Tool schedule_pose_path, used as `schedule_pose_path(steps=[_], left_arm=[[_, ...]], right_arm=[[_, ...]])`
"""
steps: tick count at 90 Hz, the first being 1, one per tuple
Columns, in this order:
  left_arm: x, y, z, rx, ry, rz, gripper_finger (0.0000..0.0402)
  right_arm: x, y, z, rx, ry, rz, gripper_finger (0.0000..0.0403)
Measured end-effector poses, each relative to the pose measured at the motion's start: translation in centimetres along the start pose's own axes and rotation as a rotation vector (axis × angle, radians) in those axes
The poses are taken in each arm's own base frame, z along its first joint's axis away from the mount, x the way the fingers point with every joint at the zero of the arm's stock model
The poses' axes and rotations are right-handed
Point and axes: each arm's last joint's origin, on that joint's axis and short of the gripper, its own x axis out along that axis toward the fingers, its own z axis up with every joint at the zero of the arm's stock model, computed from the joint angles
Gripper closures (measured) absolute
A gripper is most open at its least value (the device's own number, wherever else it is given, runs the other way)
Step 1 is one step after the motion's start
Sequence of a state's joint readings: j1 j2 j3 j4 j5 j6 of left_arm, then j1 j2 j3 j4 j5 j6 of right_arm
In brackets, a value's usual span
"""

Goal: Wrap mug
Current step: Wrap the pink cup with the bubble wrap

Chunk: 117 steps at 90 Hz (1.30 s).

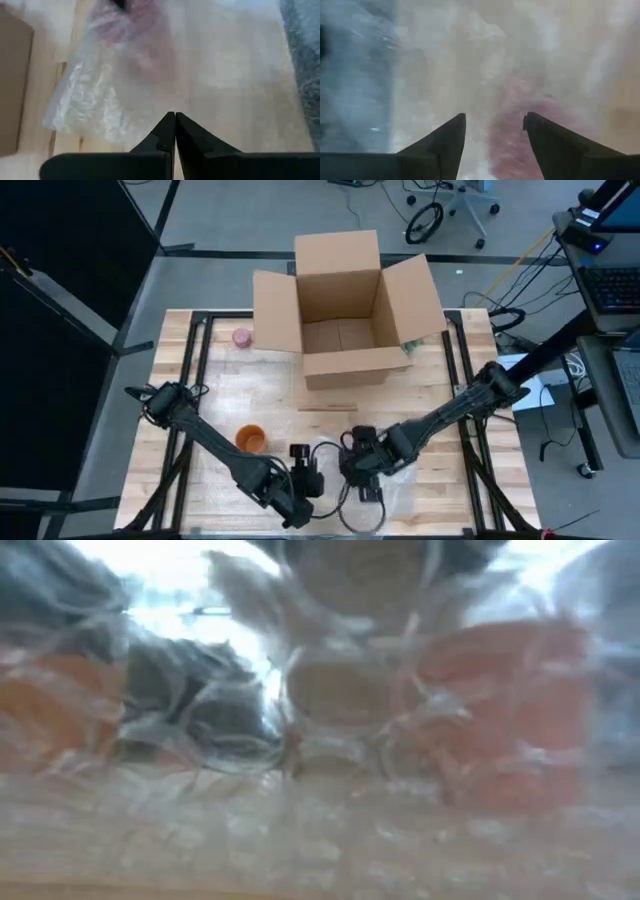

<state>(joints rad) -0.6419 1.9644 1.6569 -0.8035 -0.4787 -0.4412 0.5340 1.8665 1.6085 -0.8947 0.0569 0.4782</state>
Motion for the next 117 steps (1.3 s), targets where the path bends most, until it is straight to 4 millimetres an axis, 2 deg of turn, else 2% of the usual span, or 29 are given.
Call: schedule_pose_path(steps=[16, 40, 58, 72, 81, 88, 108, 117], left_arm=[[-1.7, -0.2, -0.7, 0.010, 0.028, -0.001, 0.0402], [-2.5, -1.1, -1.4, -0.011, 0.042, -0.010, 0.0402], [-2.6, -1.3, -1.4, -0.020, 0.035, -0.016, 0.0402], [-2.7, -1.4, -1.5, -0.018, 0.034, -0.017, 0.0402], [-2.7, -1.4, -1.5, -0.018, 0.034, -0.017, 0.0402], [-2.7, -1.5, -1.5, -0.017, 0.033, -0.021, 0.0402], [-2.5, -1.7, -0.6, -0.012, -0.015, -0.117, 0.0401], [-2.4, -1.9, -0.4, 0.003, 0.011, -0.223, 0.0390]], right_arm=[[2.6, 2.5, -0.2, -0.036, -0.046, 0.020, 0.0206], [8.3, 3.6, -1.3, -0.056, 0.022, -0.035, 0.0206], [9.3, 3.7, -1.0, -0.047, -0.012, -0.067, 0.0206], [7.7, 3.7, -0.4, -0.029, -0.033, -0.031, 0.0206], [4.1, 4.4, 1.1, -0.024, -0.124, 0.021, 0.0206], [1.8, 5.2, 1.5, -0.032, -0.166, 0.046, 0.0206], [-1.2, 8.3, 0.0, -0.078, -0.186, 0.030, 0.0206], [-0.9, 9.9, -1.8, -0.062, -0.176, -0.001, 0.0206]])
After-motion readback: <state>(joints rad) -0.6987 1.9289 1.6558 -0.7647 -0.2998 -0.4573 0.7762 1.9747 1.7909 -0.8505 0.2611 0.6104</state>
